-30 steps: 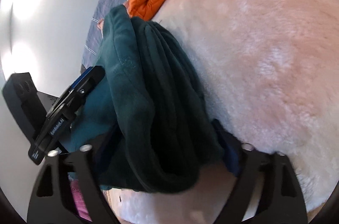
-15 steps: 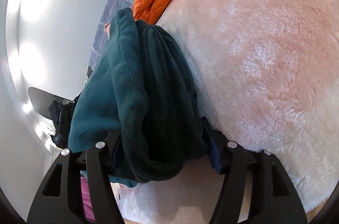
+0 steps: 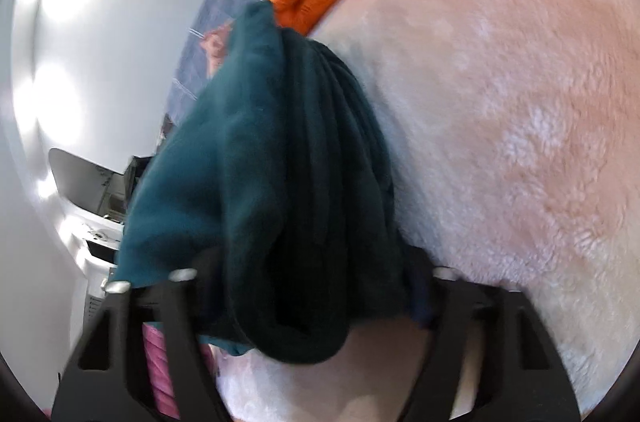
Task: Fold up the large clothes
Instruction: 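Lift the folded green bundle with both tools and carry it beside the orange puffer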
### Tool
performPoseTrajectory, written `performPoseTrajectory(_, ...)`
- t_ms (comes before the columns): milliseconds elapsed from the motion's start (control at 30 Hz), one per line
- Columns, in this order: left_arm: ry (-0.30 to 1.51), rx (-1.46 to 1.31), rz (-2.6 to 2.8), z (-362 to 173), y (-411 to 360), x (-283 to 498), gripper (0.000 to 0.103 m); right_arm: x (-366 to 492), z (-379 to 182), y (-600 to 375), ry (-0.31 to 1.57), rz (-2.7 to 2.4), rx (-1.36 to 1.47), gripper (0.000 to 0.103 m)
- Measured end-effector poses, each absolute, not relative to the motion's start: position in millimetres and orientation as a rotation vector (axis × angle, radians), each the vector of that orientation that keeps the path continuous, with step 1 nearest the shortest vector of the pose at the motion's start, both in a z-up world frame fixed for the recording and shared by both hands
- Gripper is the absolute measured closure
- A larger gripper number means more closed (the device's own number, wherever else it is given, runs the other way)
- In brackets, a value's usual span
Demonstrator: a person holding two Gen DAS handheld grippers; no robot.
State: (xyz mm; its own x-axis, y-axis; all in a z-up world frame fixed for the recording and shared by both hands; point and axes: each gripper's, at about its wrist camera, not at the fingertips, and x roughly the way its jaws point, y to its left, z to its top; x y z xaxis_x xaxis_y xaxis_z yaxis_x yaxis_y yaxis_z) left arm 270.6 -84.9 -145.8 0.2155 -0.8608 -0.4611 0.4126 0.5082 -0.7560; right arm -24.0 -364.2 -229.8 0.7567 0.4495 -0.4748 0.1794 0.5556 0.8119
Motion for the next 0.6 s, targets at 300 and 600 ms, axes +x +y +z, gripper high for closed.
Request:
performPoseTrajectory(300,0.793,-0.356,-1.049,-37,-122,211,0.030,-57,-171,-381,0.539,0.174,0.883,0.060)
performPoseTrajectory(600,0.682,-0.178,-1.229,55,-295,176,0.031,-109,-103,-498,0.340,0.022,0.844,0.060)
